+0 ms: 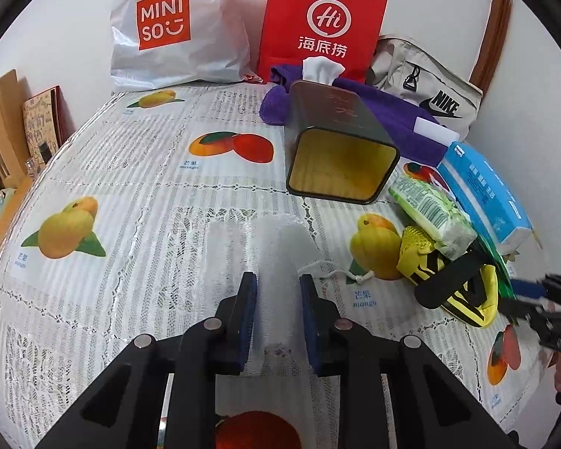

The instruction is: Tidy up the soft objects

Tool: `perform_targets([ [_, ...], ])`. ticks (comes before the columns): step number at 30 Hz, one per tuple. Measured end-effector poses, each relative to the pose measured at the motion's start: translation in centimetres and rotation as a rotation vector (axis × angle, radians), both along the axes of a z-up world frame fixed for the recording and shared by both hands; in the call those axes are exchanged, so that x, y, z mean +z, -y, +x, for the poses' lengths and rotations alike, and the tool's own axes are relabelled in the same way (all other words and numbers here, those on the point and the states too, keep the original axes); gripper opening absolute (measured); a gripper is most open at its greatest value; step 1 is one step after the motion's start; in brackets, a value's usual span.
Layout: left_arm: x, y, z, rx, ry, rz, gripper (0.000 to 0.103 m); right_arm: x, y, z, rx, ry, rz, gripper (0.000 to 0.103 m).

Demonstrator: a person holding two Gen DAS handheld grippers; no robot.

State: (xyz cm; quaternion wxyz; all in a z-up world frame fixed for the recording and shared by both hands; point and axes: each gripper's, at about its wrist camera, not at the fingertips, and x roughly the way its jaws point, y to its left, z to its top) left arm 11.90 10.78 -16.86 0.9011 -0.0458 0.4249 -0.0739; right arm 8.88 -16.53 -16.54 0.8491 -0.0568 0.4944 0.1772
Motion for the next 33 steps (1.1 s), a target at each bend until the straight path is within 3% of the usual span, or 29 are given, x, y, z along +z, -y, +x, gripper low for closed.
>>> perform_targets([
  [4,0.1,0.2,0.0,-0.002,0.003,0.019,0.022,0.0,0.4,-1.9,0.007,-0.028,-0.015,0.038],
  [9,0.1,0.2,0.0,-0.002,0.001,0.019,0.022,0.3,1.4,-1.7,-0.050,0.021,-0.019,0.059],
  [11,0.1,0.2,0.0,0.000,-0.001,0.017,0.022,-0.3,1.7,-0.7,-0.070,0.007,0.004,0.061],
  [13,0.2,0.3,0.0,0.001,-0.003,0.015,0.022,-0.6,1.3,-0.4,-0.062,0.052,-0.006,0.061],
  [14,0.2,0.3,0.0,0.003,-0.003,0.014,0.022,-0.8,0.8,-0.4,-0.042,0.071,-0.038,0.061],
  [15,0.2,0.3,0.0,0.004,-0.004,0.013,0.022,-0.9,0.4,-0.6,-0.025,0.091,-0.057,0.054],
  [17,0.2,0.3,0.0,0.004,-0.004,0.014,0.022,-0.5,-0.1,-0.7,0.011,0.096,-0.038,0.026],
  [19,0.2,0.3,0.0,0.005,-0.005,0.016,0.022,-0.2,0.0,-0.7,0.003,0.085,-0.044,0.022],
  [23,0.2,0.3,-0.1,0.004,-0.004,0.015,0.022,1.5,0.5,-2.0,0.009,0.127,-0.058,0.022],
  [29,0.2,0.3,-0.1,0.004,-0.004,0.016,0.022,3.4,1.8,-2.3,-0.012,0.134,0.061,0.024],
  [33,0.2,0.3,-0.1,0.002,-0.008,0.010,0.022,1.6,1.0,-1.4,-0.011,0.111,-0.007,0.025],
])
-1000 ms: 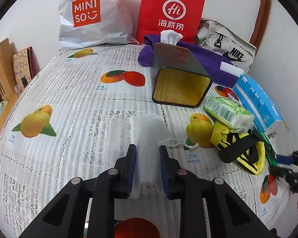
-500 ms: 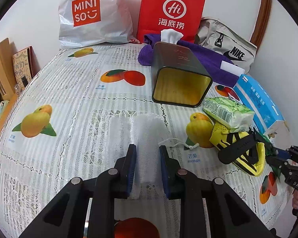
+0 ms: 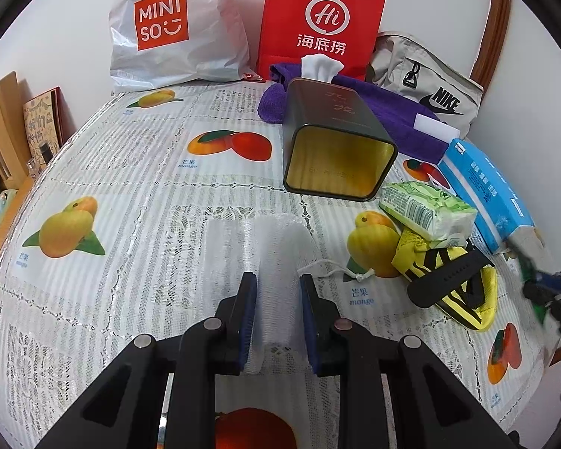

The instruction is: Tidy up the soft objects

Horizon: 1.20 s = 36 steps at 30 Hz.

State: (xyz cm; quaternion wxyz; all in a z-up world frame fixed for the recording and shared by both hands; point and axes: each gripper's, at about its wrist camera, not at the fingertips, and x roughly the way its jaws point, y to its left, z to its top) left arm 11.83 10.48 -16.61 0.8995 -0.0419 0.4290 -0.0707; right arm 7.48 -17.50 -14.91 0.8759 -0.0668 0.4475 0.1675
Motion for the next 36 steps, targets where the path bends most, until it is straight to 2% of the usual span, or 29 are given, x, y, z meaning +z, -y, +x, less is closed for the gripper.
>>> perform_targets([
  [4,0.0,0.0,0.0,-0.002,-0.001,-0.001,0.022,-2.0,-0.5,0.3,0.017,-0.052,-0.027,0.033],
  [7,0.0,0.0,0.0,-0.003,-0.001,0.001,0.022,-1.6,-0.8,0.1,0.022,-0.015,-0.056,0.040],
  [12,0.0,0.0,0.0,-0.003,-0.002,-0.001,0.022,-0.6,-1.8,0.2,0.073,0.035,-0.045,0.048],
  [16,0.0,0.0,0.0,-0.006,-0.003,-0.003,0.022,-1.4,-2.8,1.3,0.095,0.015,-0.058,0.048],
  [17,0.0,0.0,0.0,-0.006,-0.003,-0.003,0.022,-1.6,-2.9,1.5,0.092,0.014,-0.067,0.046],
  [19,0.0,0.0,-0.1,-0.005,-0.003,-0.002,0.022,-1.6,-3.0,1.9,0.087,0.022,-0.082,0.033],
  [21,0.1,0.0,0.0,-0.006,-0.001,-0.001,0.022,-0.9,-2.6,2.0,0.092,0.017,-0.042,0.027],
  [25,0.1,0.0,0.0,-0.005,-0.003,0.001,0.022,0.3,-1.8,1.5,0.081,0.021,0.020,0.027],
  [32,0.5,0.4,-0.2,-0.026,-0.024,-0.009,0.022,1.0,0.5,-0.1,0.016,0.018,-0.021,0.027],
  [36,0.5,1.3,-0.4,-0.060,-0.036,-0.031,0.022,-0.3,2.4,-0.2,-0.034,-0.027,-0.060,0.027],
])
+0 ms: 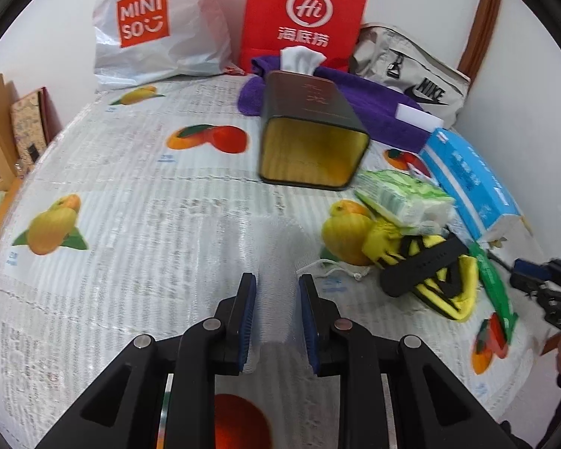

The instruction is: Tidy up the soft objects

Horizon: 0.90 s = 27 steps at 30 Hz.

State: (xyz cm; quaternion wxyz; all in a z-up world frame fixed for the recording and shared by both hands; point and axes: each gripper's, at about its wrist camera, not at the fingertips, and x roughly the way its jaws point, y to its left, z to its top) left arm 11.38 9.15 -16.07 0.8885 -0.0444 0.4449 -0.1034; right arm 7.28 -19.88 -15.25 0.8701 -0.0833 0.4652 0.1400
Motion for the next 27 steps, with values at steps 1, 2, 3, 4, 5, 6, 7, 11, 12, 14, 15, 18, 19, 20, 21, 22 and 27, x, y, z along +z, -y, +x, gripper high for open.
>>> perform_targets([
  [1,0.0,0.3,0.1,-0.009,-0.005,-0.007,0.022,-0.5,0.5,0.1,-0.009,-0.023,0.007,0.027],
  [2,0.0,0.6,0.1,-0.013,-0.007,-0.004,0.022,-0.9,0.7,0.2,-0.011,-0.036,0.013,0.027],
  [3,0.0,0.8,0.1,-0.013,-0.008,0.005,0.022,-1.2,0.9,0.3,-0.010,-0.049,0.022,0.027],
  [4,0.0,1.0,0.2,-0.014,-0.009,0.011,0.022,-1.5,1.1,0.5,-0.011,-0.054,0.031,0.028],
  [5,0.0,1.0,0.3,-0.013,-0.011,0.012,0.022,-1.6,1.1,0.6,-0.011,-0.051,0.035,0.028],
  [6,0.0,1.1,0.4,-0.012,-0.014,0.010,0.022,-1.6,1.1,0.8,-0.013,-0.041,0.034,0.028],
  [7,0.0,1.1,0.5,-0.010,-0.019,0.005,0.023,-1.6,1.0,1.0,-0.011,-0.037,0.030,0.028],
  [11,0.0,1.2,0.7,-0.012,-0.024,0.001,0.025,-1.8,0.3,1.4,0.006,-0.013,-0.001,0.027],
  [12,0.0,1.3,0.7,-0.011,-0.019,0.007,0.025,-1.9,0.2,1.5,0.009,-0.008,0.004,0.024],
  [14,0.0,1.5,0.7,-0.012,-0.016,0.021,0.025,-1.7,0.3,1.5,0.017,-0.009,0.011,0.022],
  [15,0.0,1.6,0.7,-0.014,-0.016,0.025,0.025,-1.7,0.3,1.5,0.024,-0.017,0.005,0.022],
  [18,0.1,1.7,0.8,-0.025,-0.022,0.013,0.032,-1.7,0.6,1.6,0.016,-0.038,0.019,0.023],
  [19,0.1,1.8,0.8,-0.030,-0.025,-0.003,0.039,-1.7,0.6,1.7,0.015,-0.040,0.021,0.023],
  [20,0.1,2.0,0.9,-0.033,-0.025,-0.009,0.042,-1.7,0.4,1.9,0.017,-0.037,0.014,0.023],
  [21,0.0,2.2,0.9,-0.033,-0.022,-0.001,0.042,-1.8,0.2,1.9,0.018,-0.035,0.009,0.023],
  [22,0.0,2.4,0.9,-0.036,-0.016,0.014,0.041,-1.8,0.0,2.0,0.020,-0.025,0.003,0.022],
  [27,-0.1,2.8,1.0,-0.028,0.005,0.061,0.027,-1.9,0.0,1.9,0.020,0.003,0.014,0.020],
])
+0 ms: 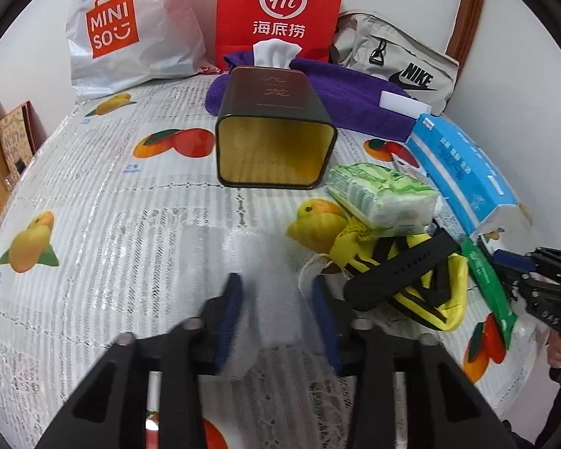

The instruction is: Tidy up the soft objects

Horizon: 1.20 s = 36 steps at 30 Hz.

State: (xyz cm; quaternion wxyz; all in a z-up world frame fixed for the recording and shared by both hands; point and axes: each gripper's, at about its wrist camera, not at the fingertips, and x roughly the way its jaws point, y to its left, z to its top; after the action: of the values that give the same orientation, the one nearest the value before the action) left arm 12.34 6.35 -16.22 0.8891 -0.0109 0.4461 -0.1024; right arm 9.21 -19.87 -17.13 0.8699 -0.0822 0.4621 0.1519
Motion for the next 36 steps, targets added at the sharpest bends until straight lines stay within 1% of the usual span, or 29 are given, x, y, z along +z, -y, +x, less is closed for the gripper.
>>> perform_targets([
  [2,0.0,-0.4,0.1,0.009,-0.008,-0.011,0.014,0.2,0.2,-0.1,-0.012,-0.010,0.015,0.020],
  [3,0.1,-0.7,0.2,0.009,-0.016,-0.025,0.011,0.4,0.4,-0.3,-0.020,-0.012,0.018,0.020],
  [5,0.3,-1.2,0.1,0.016,-0.023,-0.050,0.009,0.7,0.6,-0.6,-0.028,-0.011,0.024,0.020],
  [12,1.2,-1.5,-0.6,0.041,-0.021,-0.065,0.008,2.5,1.6,-1.6,-0.050,0.006,0.027,0.020],
  [19,4.0,-2.0,-0.8,0.050,0.009,-0.083,0.008,6.1,2.1,-1.8,-0.039,0.070,0.066,0.020],
  [24,6.4,-2.1,0.0,0.050,0.040,-0.098,0.008,8.1,2.4,-0.6,-0.039,0.106,0.090,0.020],
  [29,9.0,-1.9,1.3,0.034,0.084,-0.109,0.008,9.9,2.5,1.7,-0.045,0.139,0.097,0.020],
  [36,12.3,-0.7,5.0,0.008,0.136,-0.101,0.008,11.7,2.4,6.2,-0.049,0.176,0.100,0.020],
])
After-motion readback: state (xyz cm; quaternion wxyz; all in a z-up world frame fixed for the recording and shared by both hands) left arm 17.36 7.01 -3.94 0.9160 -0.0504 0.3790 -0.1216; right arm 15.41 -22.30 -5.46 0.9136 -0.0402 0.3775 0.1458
